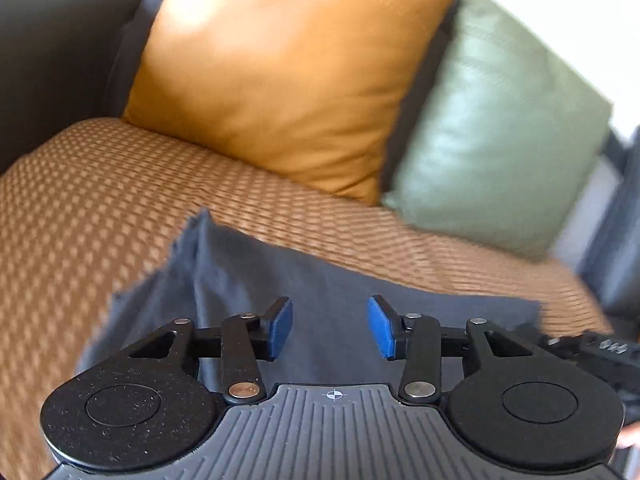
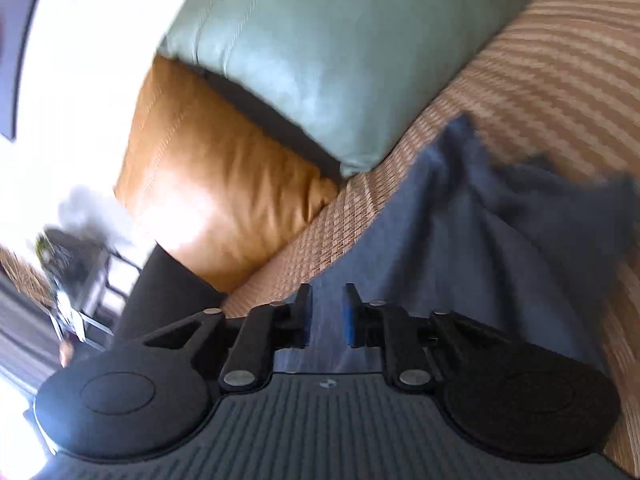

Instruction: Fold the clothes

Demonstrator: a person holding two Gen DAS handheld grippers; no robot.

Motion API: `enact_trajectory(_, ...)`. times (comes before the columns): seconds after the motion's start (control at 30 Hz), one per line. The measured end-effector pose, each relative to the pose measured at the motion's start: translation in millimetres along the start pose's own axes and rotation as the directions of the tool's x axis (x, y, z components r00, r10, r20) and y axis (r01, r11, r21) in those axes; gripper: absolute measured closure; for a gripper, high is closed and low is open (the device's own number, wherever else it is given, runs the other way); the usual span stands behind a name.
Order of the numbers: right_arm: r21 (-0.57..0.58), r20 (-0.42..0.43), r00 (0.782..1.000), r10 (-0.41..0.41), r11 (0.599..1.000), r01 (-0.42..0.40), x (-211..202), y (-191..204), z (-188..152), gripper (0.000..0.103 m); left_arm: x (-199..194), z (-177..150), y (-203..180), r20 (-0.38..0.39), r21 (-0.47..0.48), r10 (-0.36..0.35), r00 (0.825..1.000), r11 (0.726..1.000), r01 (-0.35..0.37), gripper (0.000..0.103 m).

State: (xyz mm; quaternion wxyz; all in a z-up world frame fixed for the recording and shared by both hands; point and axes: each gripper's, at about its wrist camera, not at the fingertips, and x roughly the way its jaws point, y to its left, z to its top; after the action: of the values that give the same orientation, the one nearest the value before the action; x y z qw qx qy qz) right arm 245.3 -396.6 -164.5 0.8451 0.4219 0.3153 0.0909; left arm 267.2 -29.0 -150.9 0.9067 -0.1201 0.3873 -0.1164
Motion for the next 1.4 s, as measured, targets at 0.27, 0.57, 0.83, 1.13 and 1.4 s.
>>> enact_trajectory(0.27, 0.185, 0.123, 0.978, -0.165, 0.972, 0.141, 7.7, -85.3, 50.4, 0.103, 46.8, 8.1, 62.2, -0.035, -0.135, 0.038, 0.999, 0.99, -0.042, 0.074)
enact_trajectory(0.57, 0.153, 0.194, 0.966, -0.174, 0.978, 0.145, -72.1, -73.4, 39.5, 0.048, -23.2, 2.7, 49.3, 0.035, -0.115, 0.103, 0.994, 0.989, -0.098, 0.05)
enact_trajectory(0.83, 0.05, 0.001, 0.991, -0.136, 0.989, 0.136, -129.8, -72.9, -18.4, 0.039, -63.5, -59.0, -46.4, -0.054, 0.164, -0.073, 0.996, 0.983, 0.081, 0.049)
enact_trajectory(1.13, 0.093, -0.022, 1.0, -0.001, 0.996, 0.003, -92.1, -80.6, -26.3, 0.043, -22.0, -101.3, -79.0, -0.104, 0.287, -0.083, 0.991, 0.952, 0.11, 0.05)
enact_trajectory(1.4, -0.011, -0.048, 0.999, -0.014, 1.0, 0.014, -60.6, -52.0, -26.0, 0.045, -32.7, -86.1, -75.8, -0.12, 0.151, -0.19, 0.974, 0.967, 0.207, 0.046)
